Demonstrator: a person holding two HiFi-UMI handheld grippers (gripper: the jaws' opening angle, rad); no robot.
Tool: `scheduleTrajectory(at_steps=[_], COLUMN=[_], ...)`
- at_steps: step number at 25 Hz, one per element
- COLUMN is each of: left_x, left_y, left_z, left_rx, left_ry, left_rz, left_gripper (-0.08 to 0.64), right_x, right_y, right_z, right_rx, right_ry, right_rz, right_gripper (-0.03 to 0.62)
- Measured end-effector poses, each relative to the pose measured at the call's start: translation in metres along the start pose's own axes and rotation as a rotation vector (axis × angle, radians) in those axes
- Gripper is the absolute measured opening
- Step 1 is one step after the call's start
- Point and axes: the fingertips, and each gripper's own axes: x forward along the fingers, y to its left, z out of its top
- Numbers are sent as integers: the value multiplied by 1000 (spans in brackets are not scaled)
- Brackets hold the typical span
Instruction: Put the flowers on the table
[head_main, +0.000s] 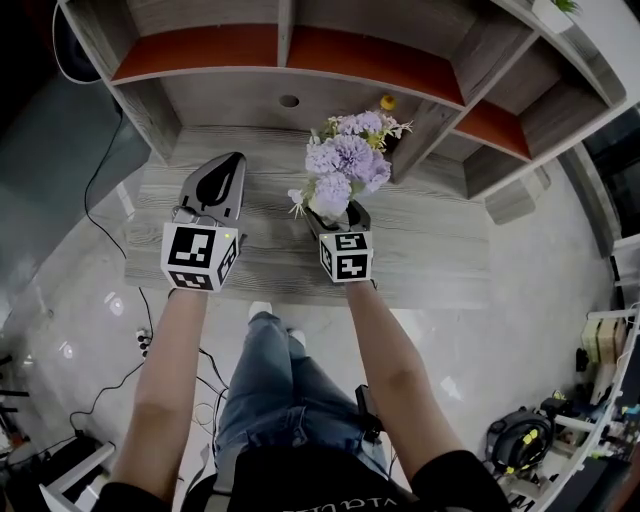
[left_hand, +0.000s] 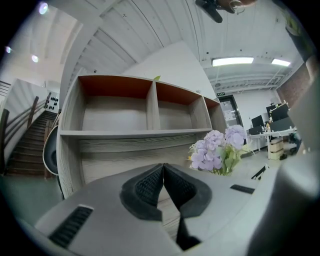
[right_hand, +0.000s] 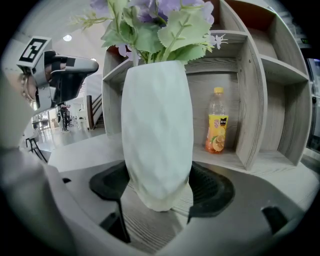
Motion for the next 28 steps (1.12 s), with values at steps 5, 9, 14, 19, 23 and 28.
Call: scheduleTrajectory(at_steps=[5,9,14,19,23,28], left_x=[0,1,3,5,6,8], left_y=[0,-2,-4,-8,-8,-5], left_z=[0,1,2,4,6,7], left_rx=[7,9,6,10,15,17], left_ry=[9,11,12,8,8,8], left_rz=[-10,-17,-24,-35,-42,-42], left_gripper=[12,12,12,12,12,12], right_x=[-1,-3,-3,-1,-1,-2], right_y=[0,0,2,2,2,0], right_z=[0,0,0,0,-2,-3], right_rx=[3,2,-12,-20,-1,22], right_ry=[-5,-2,15,35,31,31], right_rz=[3,2,24,33,36,42], right_gripper=[376,376,376,376,376,378])
